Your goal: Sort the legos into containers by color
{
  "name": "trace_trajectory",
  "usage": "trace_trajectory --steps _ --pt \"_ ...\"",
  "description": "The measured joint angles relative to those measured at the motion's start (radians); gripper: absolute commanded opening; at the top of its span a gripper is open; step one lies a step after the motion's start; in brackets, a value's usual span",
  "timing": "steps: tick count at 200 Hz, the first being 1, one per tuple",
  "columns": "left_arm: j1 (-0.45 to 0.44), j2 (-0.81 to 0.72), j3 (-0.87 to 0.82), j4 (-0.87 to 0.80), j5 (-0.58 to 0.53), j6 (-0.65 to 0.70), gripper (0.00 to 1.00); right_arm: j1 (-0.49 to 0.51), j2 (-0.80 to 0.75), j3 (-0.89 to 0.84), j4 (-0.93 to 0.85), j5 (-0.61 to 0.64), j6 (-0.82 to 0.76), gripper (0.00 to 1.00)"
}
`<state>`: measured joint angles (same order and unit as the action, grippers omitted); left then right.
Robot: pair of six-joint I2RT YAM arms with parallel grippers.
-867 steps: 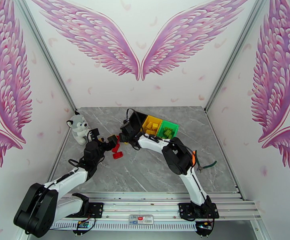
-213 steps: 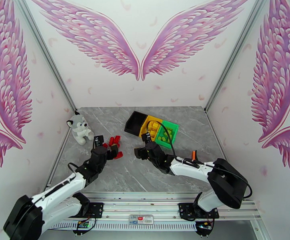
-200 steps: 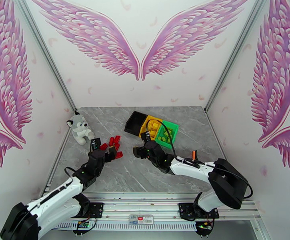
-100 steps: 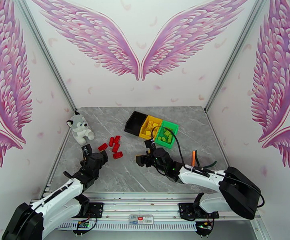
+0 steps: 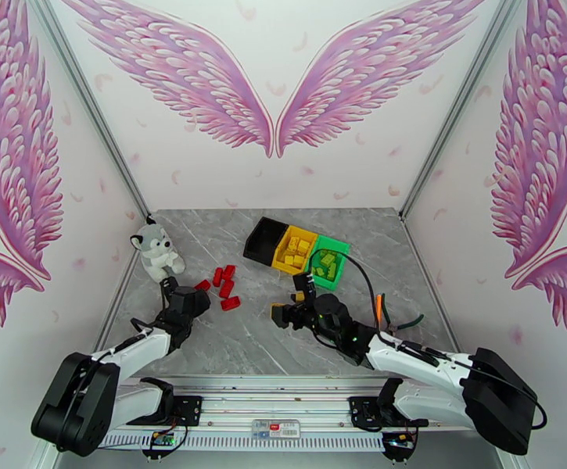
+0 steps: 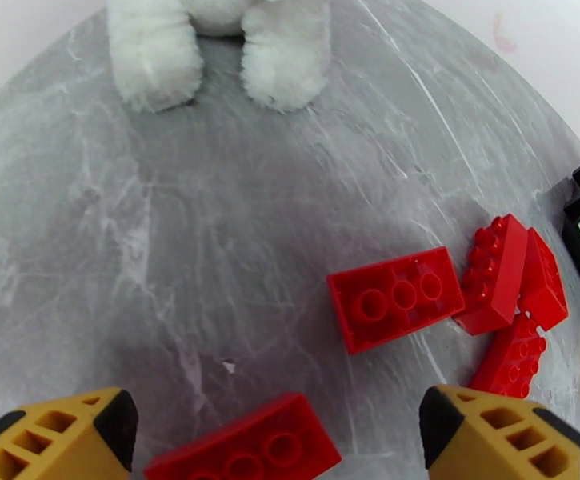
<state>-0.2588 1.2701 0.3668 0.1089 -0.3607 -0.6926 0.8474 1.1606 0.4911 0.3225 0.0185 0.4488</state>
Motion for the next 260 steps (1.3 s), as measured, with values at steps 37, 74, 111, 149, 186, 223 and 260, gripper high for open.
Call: trace_trajectory --steps 37,74,111,149,186,223,260 --pt "-0.009 0.092 0.026 0.040 0.076 0.011 0.98 0.000 -0.028 -0.008 -0.021 0.008 0.000 0.88" --pt "-0.097 0.097 0.026 0.039 0.084 0.016 0.91 0.000 -0.030 -0.008 -0.032 0.019 0.000 0.88" --pt "-0.150 0.097 0.026 0.037 0.064 0.020 0.83 0.000 -0.030 -0.008 -0.038 0.027 0.000 0.89" --pt "-0.150 0.097 0.026 0.026 0.015 0.028 0.70 0.000 -0.029 -0.008 -0.038 0.030 0.000 0.89" --pt "-0.150 0.120 0.042 0.017 -0.003 0.035 0.58 0.000 -0.015 -0.008 -0.039 0.031 0.001 0.89" --pt "-0.150 0.177 0.072 0.021 0.001 0.043 0.39 0.000 0.003 -0.006 -0.061 0.069 0.006 0.94" --pt "-0.175 0.178 0.078 0.024 0.001 0.052 0.27 0.000 0.033 -0.005 -0.077 0.110 0.008 0.95"
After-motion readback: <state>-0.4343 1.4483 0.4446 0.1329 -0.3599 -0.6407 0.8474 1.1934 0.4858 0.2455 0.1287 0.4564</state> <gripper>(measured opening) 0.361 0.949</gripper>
